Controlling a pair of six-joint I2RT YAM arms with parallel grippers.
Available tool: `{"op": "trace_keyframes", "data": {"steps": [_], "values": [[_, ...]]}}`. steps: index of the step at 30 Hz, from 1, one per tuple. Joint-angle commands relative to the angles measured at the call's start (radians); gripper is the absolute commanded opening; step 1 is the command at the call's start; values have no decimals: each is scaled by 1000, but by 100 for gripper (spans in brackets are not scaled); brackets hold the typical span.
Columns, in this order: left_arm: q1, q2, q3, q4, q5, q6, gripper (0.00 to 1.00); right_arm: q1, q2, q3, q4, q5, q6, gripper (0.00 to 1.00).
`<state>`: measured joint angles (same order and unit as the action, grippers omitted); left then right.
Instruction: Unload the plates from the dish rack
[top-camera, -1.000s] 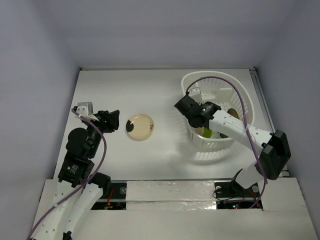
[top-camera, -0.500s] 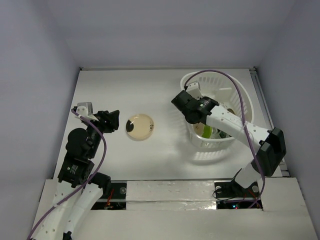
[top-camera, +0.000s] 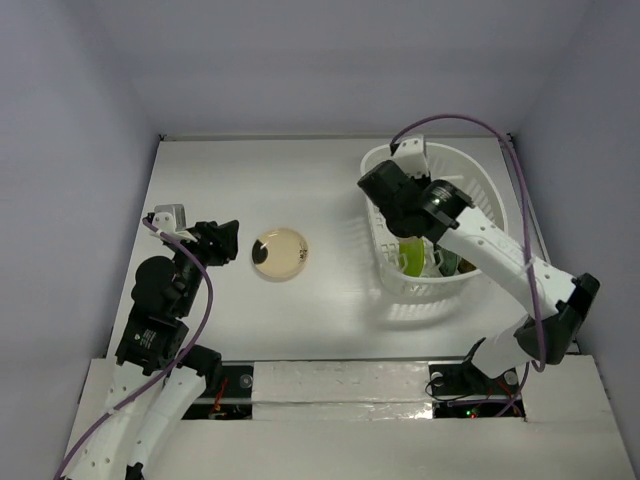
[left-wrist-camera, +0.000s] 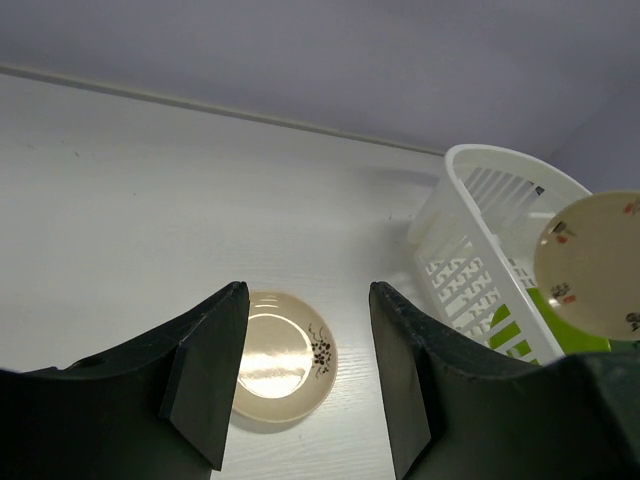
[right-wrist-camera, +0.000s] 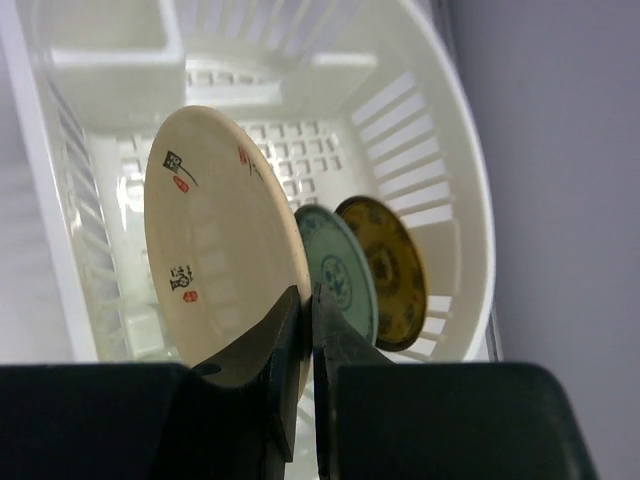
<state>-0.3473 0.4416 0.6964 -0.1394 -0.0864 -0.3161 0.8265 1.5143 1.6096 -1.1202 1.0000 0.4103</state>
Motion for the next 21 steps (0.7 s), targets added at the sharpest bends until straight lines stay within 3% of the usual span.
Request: {"op": "trace_keyframes", "data": {"steps": [1,5,6,10,16,21], "values": [[-5,0,20,47,10,-3,48,8,-78,116,-69,129,36,0],[-5,-1,20,47,8,-3,48,26,-109,159,44,102,-19,0],[-5,-1,20,47,7,-3,48,36,-117,132,160,62,-65,0],[-5,0,20,46,4,-3,48,45,-129,23,462,-261,-94,0],[-5,6,20,46,2,-3,48,54,1,-85,801,-610,24,0],[-5,6,20,46,2,-3,48,54,148,-125,959,-727,129,0]]}}
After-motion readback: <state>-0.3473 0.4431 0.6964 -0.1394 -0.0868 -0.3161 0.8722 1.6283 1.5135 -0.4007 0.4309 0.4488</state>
